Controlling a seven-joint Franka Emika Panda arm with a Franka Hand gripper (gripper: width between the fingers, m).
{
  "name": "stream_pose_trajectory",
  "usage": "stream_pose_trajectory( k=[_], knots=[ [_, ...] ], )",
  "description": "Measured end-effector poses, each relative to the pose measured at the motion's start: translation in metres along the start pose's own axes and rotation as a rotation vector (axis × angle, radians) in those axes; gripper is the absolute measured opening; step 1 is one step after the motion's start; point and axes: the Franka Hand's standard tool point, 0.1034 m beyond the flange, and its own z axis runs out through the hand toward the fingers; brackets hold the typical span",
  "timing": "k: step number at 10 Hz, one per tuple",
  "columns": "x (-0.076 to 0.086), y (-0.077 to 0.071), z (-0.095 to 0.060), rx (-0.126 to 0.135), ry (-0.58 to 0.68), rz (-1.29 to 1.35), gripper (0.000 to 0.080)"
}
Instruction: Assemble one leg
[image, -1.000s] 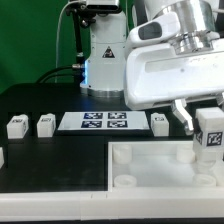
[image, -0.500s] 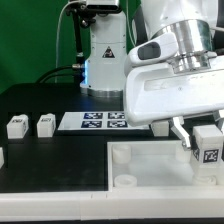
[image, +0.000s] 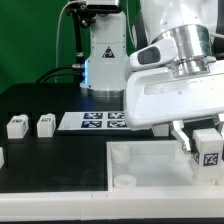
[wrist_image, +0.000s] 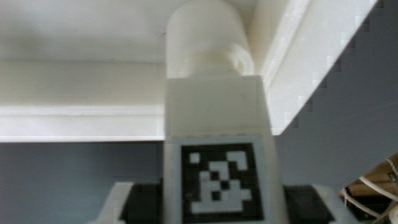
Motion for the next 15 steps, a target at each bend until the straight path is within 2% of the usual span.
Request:
stream_pose_trajectory(
  k=[1,3,4,5,10,12,13,14,15],
  knots=[
    [-0.001,0.000,0.001,0.004,-0.026,0.000,0.0292],
    [-0.003,-0.001,0.002,0.005,-0.037,0.001,0.0572],
    [-0.004,-0.001,0.002,0.005,-0.038,0.001,0.0572],
    [-0.004,-0.001,0.002,0.005,-0.039,0.001,0.0634],
    [-0.003,-0.001,0.002,0.006,-0.047,0.001,0.0648],
    [0.017,-0.002,-0.014,0.009,-0.057,-0.006,0.0648],
    [0.025,-0.003,-0.020,0.015,-0.103,-0.008,0.0648],
    [0.038,-0.002,-0.022,0.021,-0.142,-0.007,0.0648],
    [0.043,0.000,-0.020,0.018,-0.127,-0.004,0.0648]
  ],
)
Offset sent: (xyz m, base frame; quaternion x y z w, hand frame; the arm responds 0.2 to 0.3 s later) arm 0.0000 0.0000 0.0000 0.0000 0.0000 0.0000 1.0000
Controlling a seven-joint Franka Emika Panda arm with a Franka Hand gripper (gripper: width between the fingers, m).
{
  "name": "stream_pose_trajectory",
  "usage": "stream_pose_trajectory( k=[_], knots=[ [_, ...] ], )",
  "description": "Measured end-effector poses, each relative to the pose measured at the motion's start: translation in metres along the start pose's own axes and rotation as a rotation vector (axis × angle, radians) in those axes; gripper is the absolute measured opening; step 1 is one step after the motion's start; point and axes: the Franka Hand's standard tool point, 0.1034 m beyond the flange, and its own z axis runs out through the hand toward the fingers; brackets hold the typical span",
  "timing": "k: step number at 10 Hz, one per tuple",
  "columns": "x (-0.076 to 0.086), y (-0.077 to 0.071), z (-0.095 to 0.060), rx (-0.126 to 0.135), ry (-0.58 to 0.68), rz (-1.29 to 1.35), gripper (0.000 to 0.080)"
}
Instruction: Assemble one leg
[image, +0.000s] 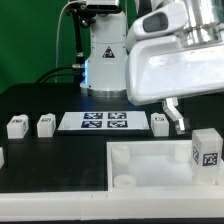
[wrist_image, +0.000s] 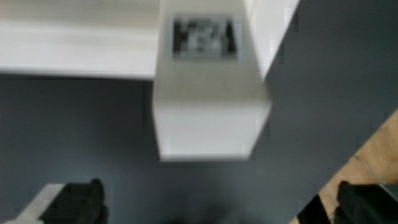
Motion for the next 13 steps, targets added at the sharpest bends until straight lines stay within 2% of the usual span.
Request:
stream_pose_trajectory(
  k=[1,2,4,5,6,7,8,10,11,12,13],
  knots=[
    [-0.004,0.002,0.006,0.002,-0.026,0.004,0.0648],
    [-0.013,0.003,0.011,0.020,-0.167,0.009,0.0648],
    [-0.007,0.011,0.015,0.038,-0.319,0.022,0.0648],
    [-0.020,0.010,0.014,0.059,-0.457,0.028,0.0648],
    [-0.022,0.008,0.014,0.079,-0.553,0.032,0.0648],
    [-0.023,0.006,0.018,0.088,-0.596,0.037,0.0648],
    [-0.031,0.004,0.020,0.089,-0.629,0.050,0.0648],
    [-0.032,-0.009,0.022,0.077,-0.619,0.073,0.0648],
    [-0.033,-0.010,0.023,0.073,-0.621,0.090,0.0648],
    [-0.033,-0.009,0.023,0.064,-0.622,0.117,0.0546],
    [-0.033,-0.010,0.023,0.052,-0.624,0.159,0.0397]
  ],
)
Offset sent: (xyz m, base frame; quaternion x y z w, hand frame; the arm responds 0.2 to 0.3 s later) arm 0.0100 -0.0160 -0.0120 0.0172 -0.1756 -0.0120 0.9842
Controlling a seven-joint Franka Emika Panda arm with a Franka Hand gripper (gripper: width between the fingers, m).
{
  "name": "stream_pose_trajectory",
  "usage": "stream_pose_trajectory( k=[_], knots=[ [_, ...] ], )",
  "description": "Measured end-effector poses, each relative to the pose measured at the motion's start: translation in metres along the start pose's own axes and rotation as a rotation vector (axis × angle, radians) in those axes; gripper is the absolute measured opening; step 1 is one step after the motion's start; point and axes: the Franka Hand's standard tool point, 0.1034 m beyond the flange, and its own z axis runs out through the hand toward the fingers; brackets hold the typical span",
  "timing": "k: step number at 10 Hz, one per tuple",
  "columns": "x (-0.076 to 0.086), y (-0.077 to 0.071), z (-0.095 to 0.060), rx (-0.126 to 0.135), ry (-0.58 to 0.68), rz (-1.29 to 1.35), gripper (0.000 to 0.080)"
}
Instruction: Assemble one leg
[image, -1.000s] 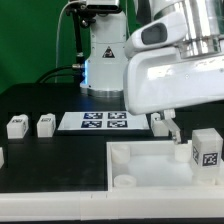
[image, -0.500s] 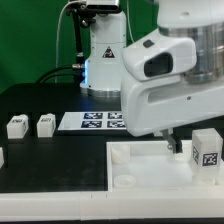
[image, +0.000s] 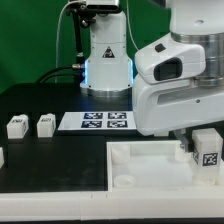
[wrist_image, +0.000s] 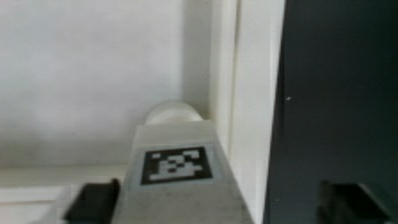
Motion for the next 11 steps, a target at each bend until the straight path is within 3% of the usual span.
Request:
stream_pose_trajectory(
  k=[1,2,5,7,9,11],
  knots=[
    [0.000,0.000,0.000,0.000,0.000,0.077,0.0397],
    [0.001,0.005,0.000,-0.007,0.002,0.153,0.0311],
    [0.003,0.009,0.001,0.005,0.055,0.487,0.0301],
    [0.001,0.009,0.003,0.054,0.080,0.801,0.0296],
    [0.002,0.012,0.003,0.153,0.061,1.149,0.0296],
    [0.002,0.009,0.004,0.194,0.026,1.352,0.0297]
  ],
)
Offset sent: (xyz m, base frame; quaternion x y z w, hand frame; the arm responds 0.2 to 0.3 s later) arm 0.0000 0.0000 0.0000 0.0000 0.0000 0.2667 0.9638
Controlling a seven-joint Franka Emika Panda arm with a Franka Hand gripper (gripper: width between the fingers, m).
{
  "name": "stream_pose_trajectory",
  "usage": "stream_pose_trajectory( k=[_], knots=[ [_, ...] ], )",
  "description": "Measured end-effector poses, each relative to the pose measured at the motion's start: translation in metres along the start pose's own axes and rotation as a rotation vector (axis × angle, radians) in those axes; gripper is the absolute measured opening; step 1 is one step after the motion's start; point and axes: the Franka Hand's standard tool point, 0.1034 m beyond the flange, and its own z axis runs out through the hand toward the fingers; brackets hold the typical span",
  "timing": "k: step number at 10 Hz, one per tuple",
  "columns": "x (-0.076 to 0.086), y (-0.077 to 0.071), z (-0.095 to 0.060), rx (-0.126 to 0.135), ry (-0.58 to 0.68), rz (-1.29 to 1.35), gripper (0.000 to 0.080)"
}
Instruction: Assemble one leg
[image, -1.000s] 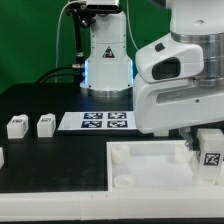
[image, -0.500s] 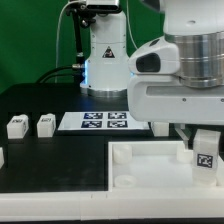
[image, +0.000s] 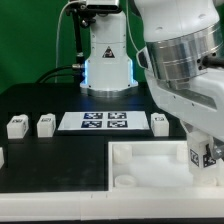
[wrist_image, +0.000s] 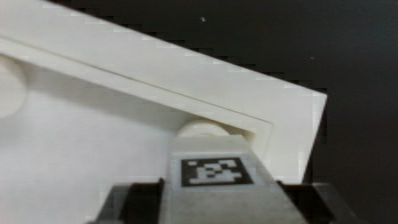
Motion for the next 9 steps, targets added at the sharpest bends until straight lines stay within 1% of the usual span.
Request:
stream_pose_trajectory(
  k=[1,3,4,5,6,7,8,9],
  knots=[
    [-0.0015,-0.0002,0.0008,0.002,-0.004,0.066,0.0297],
    [-0.0019,-0.0001,0.0012,0.003,-0.005,0.048,0.0297],
    [-0.0021,-0.0001,0.0014,0.003,-0.005,0.023,0.0539],
    [-0.0019,0.0002,0.0015,0.001,-0.003,-0.004,0.0539],
    [-0.0007,0.0013,0.0021,-0.005,0.005,-0.148,0.0614],
    [0.0018,0.0018,0.0018,-0.015,0.022,-0.403,0.0642],
    [0.0018,0.0018,0.0015,-0.023,0.032,-0.536,0.0648],
    [0.0028,0.0021,0.0018,-0.026,0.030,-0.654,0.0648]
  ],
)
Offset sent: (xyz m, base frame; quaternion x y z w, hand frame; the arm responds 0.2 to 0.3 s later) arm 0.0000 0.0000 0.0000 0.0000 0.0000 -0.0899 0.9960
